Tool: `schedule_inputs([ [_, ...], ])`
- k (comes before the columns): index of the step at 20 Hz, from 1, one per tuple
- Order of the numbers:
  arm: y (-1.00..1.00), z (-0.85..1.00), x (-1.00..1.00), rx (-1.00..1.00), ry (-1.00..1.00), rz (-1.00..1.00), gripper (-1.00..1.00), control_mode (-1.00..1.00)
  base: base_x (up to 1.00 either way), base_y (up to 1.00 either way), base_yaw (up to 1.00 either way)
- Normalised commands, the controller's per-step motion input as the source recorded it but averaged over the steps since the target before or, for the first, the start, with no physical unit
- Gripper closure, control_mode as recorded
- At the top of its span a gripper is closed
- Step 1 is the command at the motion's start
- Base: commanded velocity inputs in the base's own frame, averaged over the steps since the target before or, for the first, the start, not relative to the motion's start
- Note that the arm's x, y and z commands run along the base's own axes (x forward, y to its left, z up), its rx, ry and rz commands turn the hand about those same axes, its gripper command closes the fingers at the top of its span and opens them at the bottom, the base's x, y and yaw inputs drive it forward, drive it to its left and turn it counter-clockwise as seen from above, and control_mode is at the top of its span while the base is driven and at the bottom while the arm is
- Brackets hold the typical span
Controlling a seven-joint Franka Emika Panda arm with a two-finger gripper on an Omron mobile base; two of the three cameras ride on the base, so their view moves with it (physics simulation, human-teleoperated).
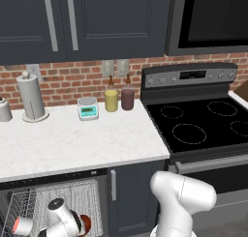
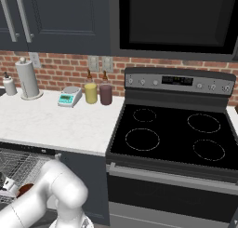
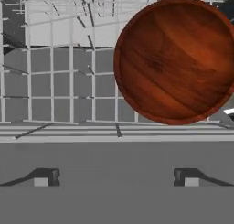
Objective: Pick up the cup and bowl from the counter, place them in the dishwasher, and close the dishwasher door.
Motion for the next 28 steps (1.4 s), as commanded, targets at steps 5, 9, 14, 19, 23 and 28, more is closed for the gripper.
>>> schedule_inputs([
  [5, 0.41, -0.47, 0.0, 0.09, 0.08, 0.0, -1.0, -1.0, 0.0, 0.0, 0.0],
  [9, 0.53, -0.45, 0.0, 0.1, -0.02, 0.0, -1.0, -1.0, 0.0, 0.0, 0.0],
  [14, 0.43, -0.54, 0.11, 0.01, -0.15, 0.0, -1.0, -1.0, 0.0, 0.0, 0.0],
  [19, 0.33, -0.55, 0.47, -0.02, -0.06, 0.0, -1.0, -1.0, 0.0, 0.0, 0.0],
  [23, 0.09, -0.16, 0.64, -0.05, -0.14, -0.04, -1.0, -1.0, 0.0, 0.0, 0.0],
  [28, -0.05, 0.2, 0.91, -0.06, -0.19, -0.03, -1.0, -1.0, 0.0, 0.0, 0.0],
])
